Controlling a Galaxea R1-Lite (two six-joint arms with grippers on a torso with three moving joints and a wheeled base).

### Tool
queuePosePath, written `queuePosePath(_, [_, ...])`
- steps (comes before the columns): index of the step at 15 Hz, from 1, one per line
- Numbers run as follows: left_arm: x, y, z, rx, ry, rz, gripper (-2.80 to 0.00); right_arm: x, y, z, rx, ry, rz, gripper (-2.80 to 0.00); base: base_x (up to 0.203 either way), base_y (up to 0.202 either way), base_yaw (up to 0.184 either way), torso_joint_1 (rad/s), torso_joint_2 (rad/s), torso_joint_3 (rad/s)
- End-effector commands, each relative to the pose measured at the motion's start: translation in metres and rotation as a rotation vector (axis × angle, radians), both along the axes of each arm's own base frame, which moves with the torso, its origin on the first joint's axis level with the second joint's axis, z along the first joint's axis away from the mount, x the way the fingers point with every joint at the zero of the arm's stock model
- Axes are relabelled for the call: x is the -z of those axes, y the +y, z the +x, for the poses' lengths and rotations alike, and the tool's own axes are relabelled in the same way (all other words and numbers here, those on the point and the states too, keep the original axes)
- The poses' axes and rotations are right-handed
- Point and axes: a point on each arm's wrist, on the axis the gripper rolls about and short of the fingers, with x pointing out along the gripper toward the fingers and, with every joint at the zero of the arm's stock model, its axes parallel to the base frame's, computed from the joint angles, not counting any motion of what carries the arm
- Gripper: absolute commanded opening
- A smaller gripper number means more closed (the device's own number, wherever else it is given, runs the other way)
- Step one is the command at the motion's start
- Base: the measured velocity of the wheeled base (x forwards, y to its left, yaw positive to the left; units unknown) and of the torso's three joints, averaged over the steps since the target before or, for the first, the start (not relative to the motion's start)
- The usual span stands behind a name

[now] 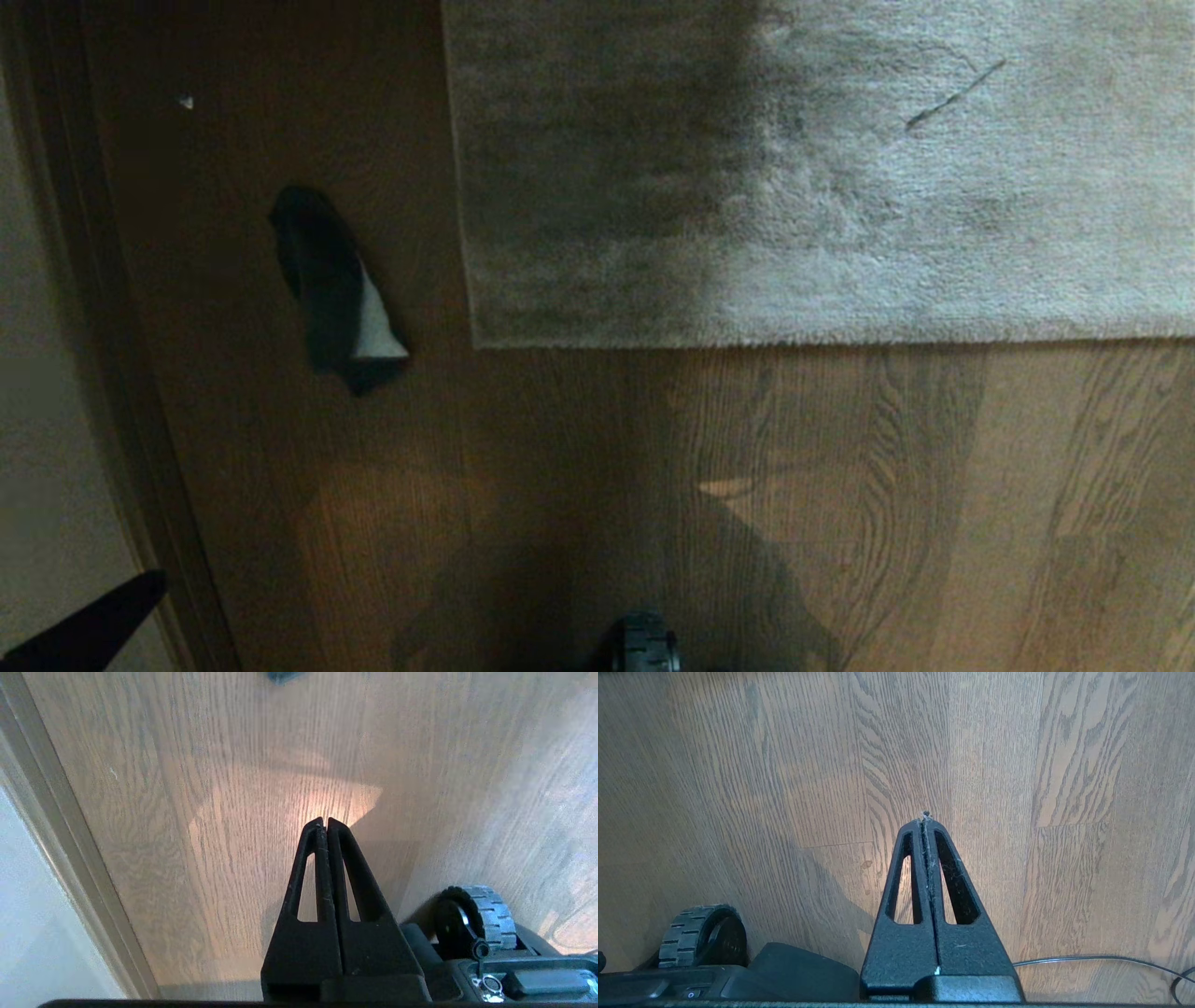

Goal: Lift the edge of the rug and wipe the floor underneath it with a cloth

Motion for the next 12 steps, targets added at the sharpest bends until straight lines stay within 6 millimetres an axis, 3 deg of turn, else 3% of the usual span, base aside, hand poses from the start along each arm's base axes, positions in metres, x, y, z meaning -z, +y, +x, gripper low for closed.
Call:
queuePosePath(1, [0.003, 0.0, -0.012, 0.005, -0.052, -0.001, -2.8, 0.0, 0.0, 0.0, 0.0, 0.0, 0.0, -2.8, 0.0, 0.0, 0.0, 0.0, 0.0, 0.0])
queuePosePath(8, [0.04, 0.0, -0.07, -0.009, -0.118, 0.002, -2.8, 0.0, 0.0, 0.0, 0.0, 0.0, 0.0, -2.8, 0.0, 0.0, 0.0, 0.0, 0.0, 0.0])
queuePosePath(12, [0.047, 0.001, -0.081, -0.032, -0.146, 0.004, -2.8, 0.0, 0.0, 0.0, 0.0, 0.001, 0.0, -2.8, 0.0, 0.0, 0.0, 0.0, 0.0, 0.0])
